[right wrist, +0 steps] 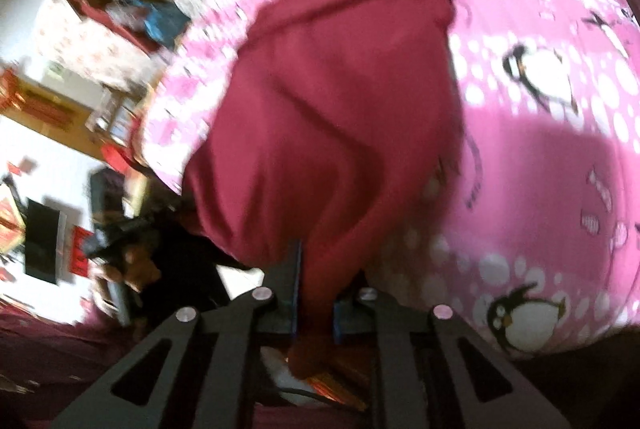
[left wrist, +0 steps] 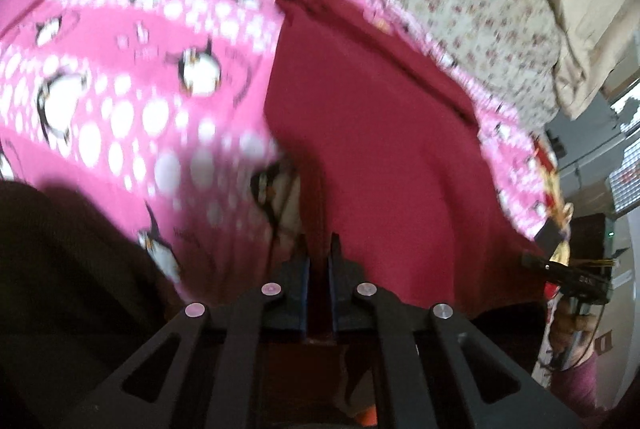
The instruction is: Fold small clothes
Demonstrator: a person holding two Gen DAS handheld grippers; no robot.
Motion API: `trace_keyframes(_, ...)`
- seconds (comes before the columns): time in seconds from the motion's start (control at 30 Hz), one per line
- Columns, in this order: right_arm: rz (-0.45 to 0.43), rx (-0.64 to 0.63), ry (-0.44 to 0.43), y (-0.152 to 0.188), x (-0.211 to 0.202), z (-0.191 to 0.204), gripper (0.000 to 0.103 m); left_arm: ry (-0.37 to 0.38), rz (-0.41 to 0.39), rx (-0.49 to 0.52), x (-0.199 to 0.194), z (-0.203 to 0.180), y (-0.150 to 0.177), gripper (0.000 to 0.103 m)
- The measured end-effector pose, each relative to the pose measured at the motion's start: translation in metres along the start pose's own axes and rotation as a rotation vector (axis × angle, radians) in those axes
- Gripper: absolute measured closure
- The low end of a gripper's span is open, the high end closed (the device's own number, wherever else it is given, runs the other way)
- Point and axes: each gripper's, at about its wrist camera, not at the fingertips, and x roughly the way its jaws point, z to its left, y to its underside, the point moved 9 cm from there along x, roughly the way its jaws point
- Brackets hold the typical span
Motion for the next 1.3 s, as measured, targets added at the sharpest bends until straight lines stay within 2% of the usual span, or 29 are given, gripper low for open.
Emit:
trace_keyframes(0.03,-0.046,0.024,-0.033,-0.009,-0.006,0.001,0.092,0.006,-0.027,0.003,-0.006,-0.003,-0.008,0.103)
trace_keyframes(0.13,-0.111,0.064,-0.077,-0.027,-0.014,0.001,0.092,0.032,-0.099,0.004,-0.023,-0.009,-0.033,0.103)
trace_keyframes(0.33,-0.210,0.032,-0.071,-0.074,-0.026,0.014,0.092,0.041,-0.186,-0.001,-0.026,-0.016,-0.089,0.103)
trace_keyframes(0.63,-0.305,0.038,-0.006,-0.168,-0.033,0.002,0.092,-0.006,-0.294,0.013,-0.012,-0.027,-0.180,0.103)
trace_keyframes(0.93,-0.326,0.111,0.039,-0.245,-0.004,-0.041,0.092,-0.075,-0.296,0.007,0.053,-0.026,-0.255,0.103)
trace_keyframes(1.0,-0.325,0.115,0.081,-0.262,0.005,-0.055,0.092,-0.084,-0.283,-0.003,0.068,-0.022,-0.266,0.103)
trace_keyframes(1.13,-0.311,0.147,0.109,-0.285,0.024,-0.080,0.092,-0.100,-0.250,-0.031,0.101,-0.011,-0.288,0.103)
trace_keyframes(1.3,-0.308,0.193,0.148,-0.306,0.045,-0.109,0.092,-0.126,-0.209,-0.001,0.133,-0.006,-0.303,0.103)
